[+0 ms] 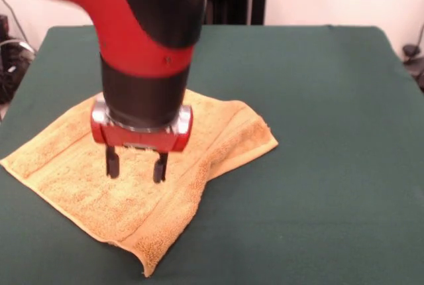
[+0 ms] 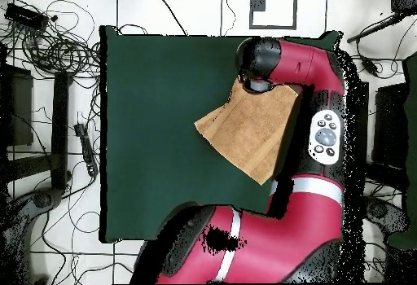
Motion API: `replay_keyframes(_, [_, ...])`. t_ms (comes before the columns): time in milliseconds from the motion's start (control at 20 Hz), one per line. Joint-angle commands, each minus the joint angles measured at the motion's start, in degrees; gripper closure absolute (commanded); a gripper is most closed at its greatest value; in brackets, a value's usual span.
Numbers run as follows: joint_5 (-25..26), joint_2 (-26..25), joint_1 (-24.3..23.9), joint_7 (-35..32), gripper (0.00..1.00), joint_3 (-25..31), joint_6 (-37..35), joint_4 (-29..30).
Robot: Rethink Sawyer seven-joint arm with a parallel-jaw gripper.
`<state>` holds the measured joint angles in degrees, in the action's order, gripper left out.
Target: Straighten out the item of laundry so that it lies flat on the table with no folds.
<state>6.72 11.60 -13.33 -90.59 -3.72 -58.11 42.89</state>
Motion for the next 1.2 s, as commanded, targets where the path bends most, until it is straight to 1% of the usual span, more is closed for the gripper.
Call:
replay_keyframes(50, [-1.2, 5.5, 1.9, -2.3, 0.00, 2.4, -6.7, 7.3])
replay_keyframes(350, [-0.5, 5.2, 1.8, -1.8, 0.00, 2.9, -7.9, 5.2])
replay_keyframes(450, [-0.1, 4.9, 1.8, -1.9, 0.00, 3.0, -7.2, 4.7])
replay_keyframes(700, [-0.3, 5.3, 1.6, -2.9, 0.00, 3.1, -6.1, 5.2])
replay_keyframes(850, [-0.3, 5.8, 1.4, -1.9, 0.00, 3.6, -5.6, 5.4])
replay_keyframes(1000, [-1.1, 8.6, 1.5, -2.0, 0.00, 3.5, -6.3, 7.1])
replay_keyframes(1200, [-2.4, 16.0, 1.8, 0.1, 0.00, 2.8, -12.4, 9.8])
